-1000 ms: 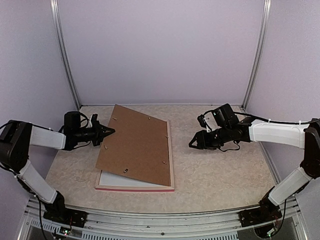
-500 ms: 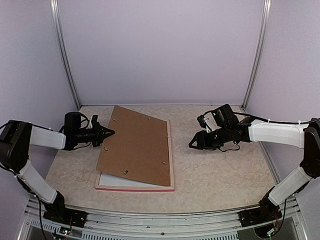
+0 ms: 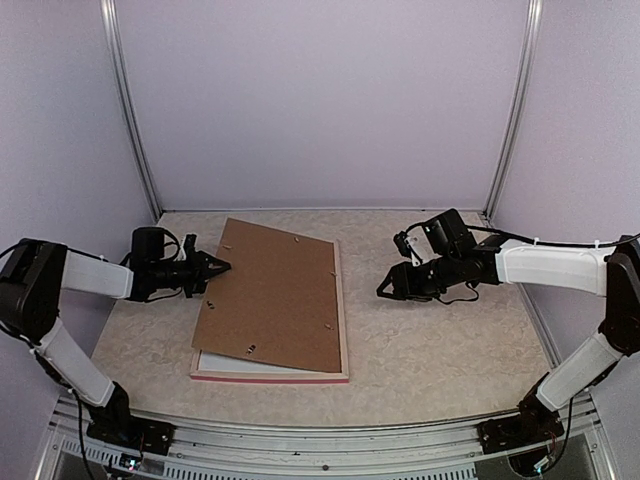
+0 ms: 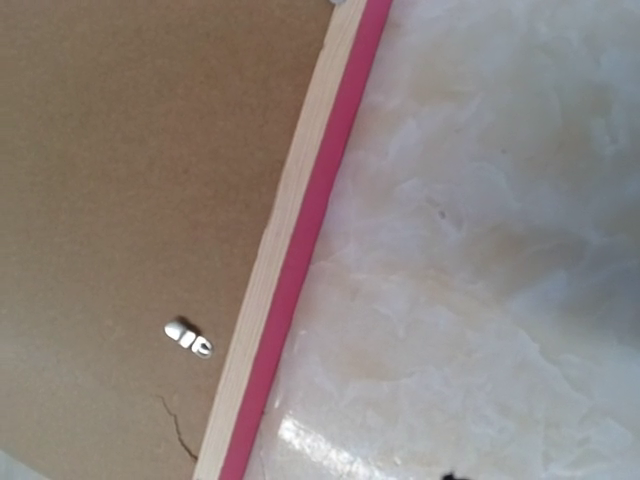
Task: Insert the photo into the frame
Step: Place the backboard with the photo, then place the photo frame at the center of the board, then press the fastener onto the backboard.
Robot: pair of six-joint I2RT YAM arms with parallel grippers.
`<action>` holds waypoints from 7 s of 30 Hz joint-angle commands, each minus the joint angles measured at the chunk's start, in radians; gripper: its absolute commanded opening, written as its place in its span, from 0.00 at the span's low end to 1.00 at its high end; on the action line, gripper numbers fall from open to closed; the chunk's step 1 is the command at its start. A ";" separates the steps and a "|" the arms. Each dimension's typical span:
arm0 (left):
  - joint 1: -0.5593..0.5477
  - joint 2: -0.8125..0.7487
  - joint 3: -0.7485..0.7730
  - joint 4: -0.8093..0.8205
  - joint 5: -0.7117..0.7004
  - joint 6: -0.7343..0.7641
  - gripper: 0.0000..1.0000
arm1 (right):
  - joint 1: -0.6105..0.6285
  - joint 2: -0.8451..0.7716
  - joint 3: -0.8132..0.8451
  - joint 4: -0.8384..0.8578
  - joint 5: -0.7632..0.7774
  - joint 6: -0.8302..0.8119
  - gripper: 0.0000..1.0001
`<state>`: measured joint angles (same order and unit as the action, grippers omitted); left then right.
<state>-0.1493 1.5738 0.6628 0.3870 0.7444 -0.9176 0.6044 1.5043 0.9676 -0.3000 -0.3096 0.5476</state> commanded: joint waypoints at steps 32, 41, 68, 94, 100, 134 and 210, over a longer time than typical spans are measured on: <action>-0.108 0.058 0.195 -0.467 -0.401 0.306 0.77 | -0.009 0.038 -0.032 0.062 -0.036 0.005 0.50; -0.155 0.051 0.234 -0.549 -0.544 0.347 0.81 | -0.008 0.039 -0.049 0.075 -0.040 0.008 0.50; -0.177 0.077 0.254 -0.545 -0.716 0.394 0.89 | 0.022 0.279 0.115 0.145 0.065 -0.007 0.71; -0.427 0.126 0.156 -0.340 -0.529 0.288 0.86 | 0.106 0.308 0.028 0.226 0.045 0.071 0.66; -0.486 0.145 0.181 -0.333 -0.540 0.269 0.86 | 0.108 0.176 -0.045 0.149 0.154 0.055 0.68; -0.488 0.016 0.248 -0.470 -0.773 0.368 0.97 | 0.047 0.501 0.429 -0.114 0.366 -0.377 0.70; -0.470 0.067 0.308 -0.659 -0.819 0.465 0.98 | -0.052 0.474 0.333 -0.026 0.262 -0.183 0.64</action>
<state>-0.6212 1.6264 0.9802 -0.2970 -0.0830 -0.4629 0.5594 1.9621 1.3148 -0.3641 0.0139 0.3389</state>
